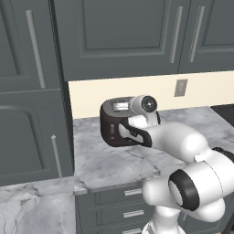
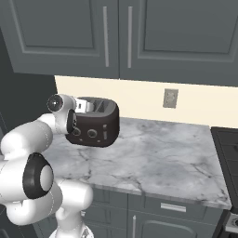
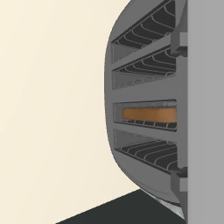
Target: Start the toaster. Once the lever pops up, take the bread to the plate on the dining counter.
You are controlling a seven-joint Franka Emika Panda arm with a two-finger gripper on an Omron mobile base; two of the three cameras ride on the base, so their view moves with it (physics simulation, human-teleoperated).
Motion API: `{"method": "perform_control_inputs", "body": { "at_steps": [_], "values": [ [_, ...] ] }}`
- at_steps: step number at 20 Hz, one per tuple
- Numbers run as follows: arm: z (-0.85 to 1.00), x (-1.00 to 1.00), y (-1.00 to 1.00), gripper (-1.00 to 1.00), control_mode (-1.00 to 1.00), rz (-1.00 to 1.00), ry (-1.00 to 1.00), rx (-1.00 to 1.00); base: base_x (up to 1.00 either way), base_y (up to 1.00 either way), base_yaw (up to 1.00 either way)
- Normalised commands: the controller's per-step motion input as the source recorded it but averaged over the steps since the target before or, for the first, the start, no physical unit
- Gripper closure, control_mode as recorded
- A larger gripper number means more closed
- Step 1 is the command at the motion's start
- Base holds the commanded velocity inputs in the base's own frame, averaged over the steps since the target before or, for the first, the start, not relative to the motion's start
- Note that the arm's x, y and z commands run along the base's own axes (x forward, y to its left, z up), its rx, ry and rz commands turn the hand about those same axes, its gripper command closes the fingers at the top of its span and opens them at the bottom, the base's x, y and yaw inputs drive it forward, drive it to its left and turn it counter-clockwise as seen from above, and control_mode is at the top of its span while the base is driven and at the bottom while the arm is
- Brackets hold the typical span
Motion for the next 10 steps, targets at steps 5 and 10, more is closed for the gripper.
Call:
{"method": "perform_control_inputs", "body": {
  "at_steps": [5, 10],
  "values": [
    [0.0, 0.0, 0.0, -1.0, -1.0, 0.0, 0.0, 0.0, 0.0, 0.0, 0.0],
    [0.0, 0.0, 0.0, -1.0, -1.0, 0.0, 0.0, 0.0, 0.0, 0.0, 0.0]
  ]
}}
